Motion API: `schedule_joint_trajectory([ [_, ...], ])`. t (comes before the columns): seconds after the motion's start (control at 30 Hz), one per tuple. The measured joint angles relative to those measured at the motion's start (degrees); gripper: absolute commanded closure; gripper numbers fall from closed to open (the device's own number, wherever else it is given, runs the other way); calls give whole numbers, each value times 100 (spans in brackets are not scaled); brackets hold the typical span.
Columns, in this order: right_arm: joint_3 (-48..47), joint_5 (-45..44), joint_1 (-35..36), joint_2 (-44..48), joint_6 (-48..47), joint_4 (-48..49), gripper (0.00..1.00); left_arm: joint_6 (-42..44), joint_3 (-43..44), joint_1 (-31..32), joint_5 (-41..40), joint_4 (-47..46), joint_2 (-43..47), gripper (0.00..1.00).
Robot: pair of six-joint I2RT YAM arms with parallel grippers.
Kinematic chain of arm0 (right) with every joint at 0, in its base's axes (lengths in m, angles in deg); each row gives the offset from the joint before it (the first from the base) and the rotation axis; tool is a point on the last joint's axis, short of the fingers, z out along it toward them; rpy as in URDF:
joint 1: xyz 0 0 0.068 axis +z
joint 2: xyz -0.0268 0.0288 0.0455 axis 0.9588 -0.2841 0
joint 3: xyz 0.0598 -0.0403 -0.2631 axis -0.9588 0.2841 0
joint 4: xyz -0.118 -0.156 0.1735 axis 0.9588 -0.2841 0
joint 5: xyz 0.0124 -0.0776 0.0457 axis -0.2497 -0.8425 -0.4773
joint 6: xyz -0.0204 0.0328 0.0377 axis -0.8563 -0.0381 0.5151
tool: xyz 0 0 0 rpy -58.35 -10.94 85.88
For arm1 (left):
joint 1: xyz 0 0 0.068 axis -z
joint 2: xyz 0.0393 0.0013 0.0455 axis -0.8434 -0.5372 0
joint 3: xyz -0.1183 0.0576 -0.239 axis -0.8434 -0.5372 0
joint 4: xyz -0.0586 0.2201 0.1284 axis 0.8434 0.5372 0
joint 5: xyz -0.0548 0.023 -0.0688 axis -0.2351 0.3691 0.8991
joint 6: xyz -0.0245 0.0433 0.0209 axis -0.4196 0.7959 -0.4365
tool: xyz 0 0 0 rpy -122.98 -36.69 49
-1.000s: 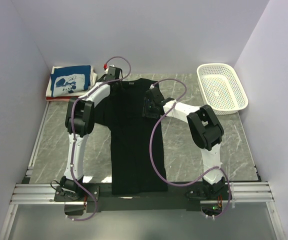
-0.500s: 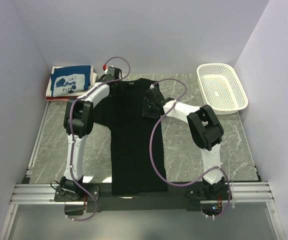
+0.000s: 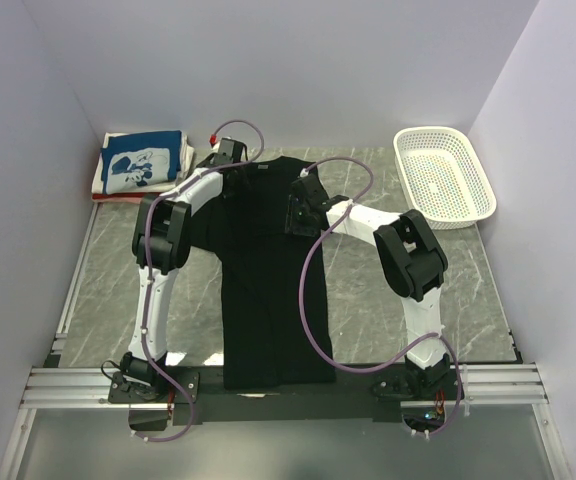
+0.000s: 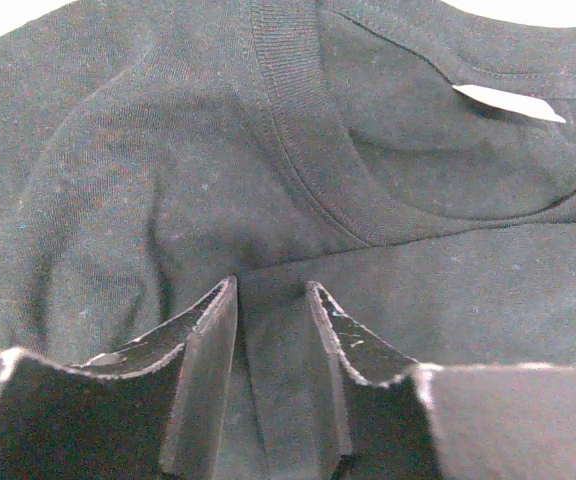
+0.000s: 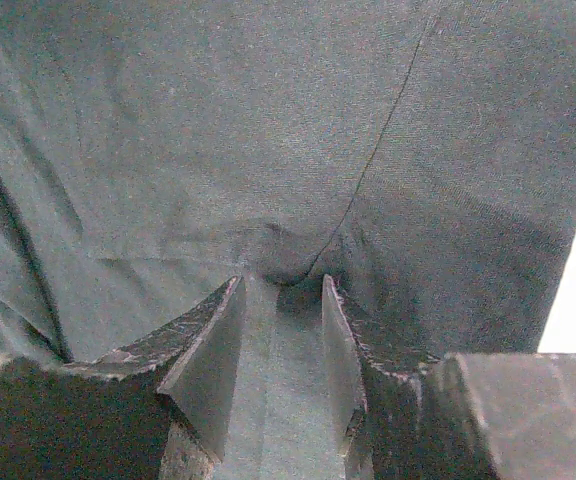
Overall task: Fold and stack the t-shirts
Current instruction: Fold the tshirt
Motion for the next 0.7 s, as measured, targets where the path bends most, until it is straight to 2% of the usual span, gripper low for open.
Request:
schedule_joint_trajectory([
  [0.3, 0, 15, 0, 0, 0, 0, 58, 7, 0, 37, 0, -2, 0, 77],
  [0.47, 0, 17, 0, 0, 0, 2, 59, 26, 24, 109, 2, 7, 0, 91],
  [0.63, 0, 20, -2, 0, 0, 7, 58, 26, 35, 153, 2, -2, 0, 99],
  [0.7, 0, 22, 0, 0, 0, 13, 58, 26, 35, 160, 2, -2, 2, 100],
])
